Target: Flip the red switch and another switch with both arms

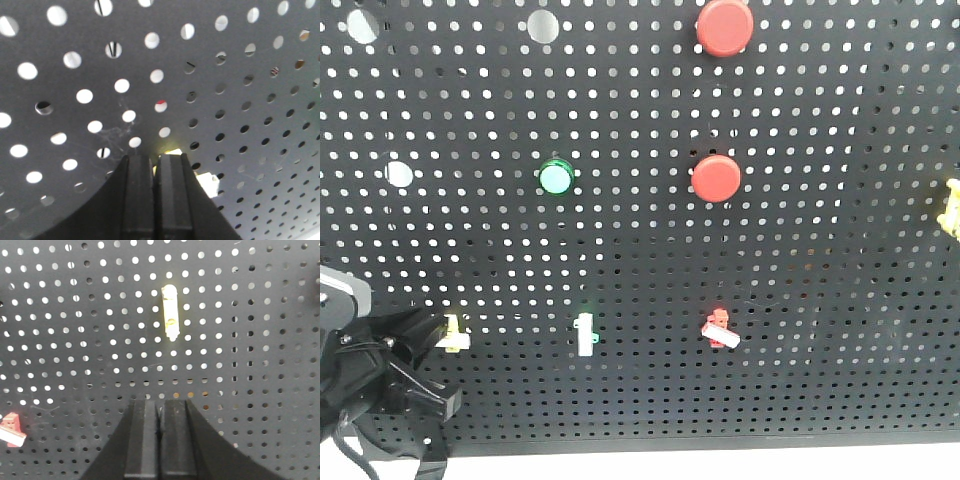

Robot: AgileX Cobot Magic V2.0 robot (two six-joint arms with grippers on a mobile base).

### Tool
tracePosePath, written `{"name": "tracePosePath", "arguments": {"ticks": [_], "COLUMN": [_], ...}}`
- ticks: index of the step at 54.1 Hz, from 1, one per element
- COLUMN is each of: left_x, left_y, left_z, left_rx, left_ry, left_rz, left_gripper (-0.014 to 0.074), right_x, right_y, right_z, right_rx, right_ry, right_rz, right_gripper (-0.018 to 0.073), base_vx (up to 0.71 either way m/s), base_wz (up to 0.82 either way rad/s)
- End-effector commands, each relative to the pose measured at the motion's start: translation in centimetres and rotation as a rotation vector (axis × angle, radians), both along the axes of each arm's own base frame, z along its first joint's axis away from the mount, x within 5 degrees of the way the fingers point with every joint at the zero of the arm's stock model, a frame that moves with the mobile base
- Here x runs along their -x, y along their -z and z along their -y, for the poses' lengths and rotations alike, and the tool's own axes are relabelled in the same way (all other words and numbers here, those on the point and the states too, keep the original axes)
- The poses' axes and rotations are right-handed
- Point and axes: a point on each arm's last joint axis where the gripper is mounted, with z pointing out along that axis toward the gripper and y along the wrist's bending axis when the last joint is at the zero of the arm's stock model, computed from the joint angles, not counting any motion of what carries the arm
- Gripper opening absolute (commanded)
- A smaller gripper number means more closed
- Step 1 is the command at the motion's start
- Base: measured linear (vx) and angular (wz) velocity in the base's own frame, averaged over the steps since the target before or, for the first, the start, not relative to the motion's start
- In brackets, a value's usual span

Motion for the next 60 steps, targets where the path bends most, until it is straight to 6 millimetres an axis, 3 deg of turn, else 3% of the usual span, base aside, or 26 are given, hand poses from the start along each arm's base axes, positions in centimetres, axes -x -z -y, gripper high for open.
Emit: {"name": "tracePosePath", "arguments": {"ticks": [1,14,35,47,60], "left_x": [0.0,0.6,3.3,5.0,6.9], "left_y": [-0.9,-1.2,3.1,0.7,-1.0], "left_z": [0.1,-0.1,-0.8,-1.4,-2.0], "left_rx": [0.014,0.067,0.117,0.204,0.222], "left_ry": [-0.002,-0.016,-0.016,-0.021,-0.024], "left_rz": [0.006,0.022,0.054,0.188,0.224], "left_gripper": [0.0003,0.0003,0.0003,0.0003,0.0003], "right_x": [0.0,0.0,-0.1,-1.0,-5.1], "right_y": [-1.9,-1.8,-1.7,-2.5,-3.6], "right_z": [0.0,-0.2,-0.2,-2.1,-6.8], "right_rx": [0.003,0.053,0.054,0.155,0.183], "right_ry": [-0.005,-0.012,-0.012,-0.140,-0.346], "right_rz": [0.114,0.115,0.106,0.104,0.049], "right_gripper": [-0.0006,-0.0006,-0.0006,-0.0006,-0.0006], "base_vx": [0.00,0.00,0.00,0.00,0.00], "base_wz": [0.00,0.00,0.00,0.00,0.00]}}
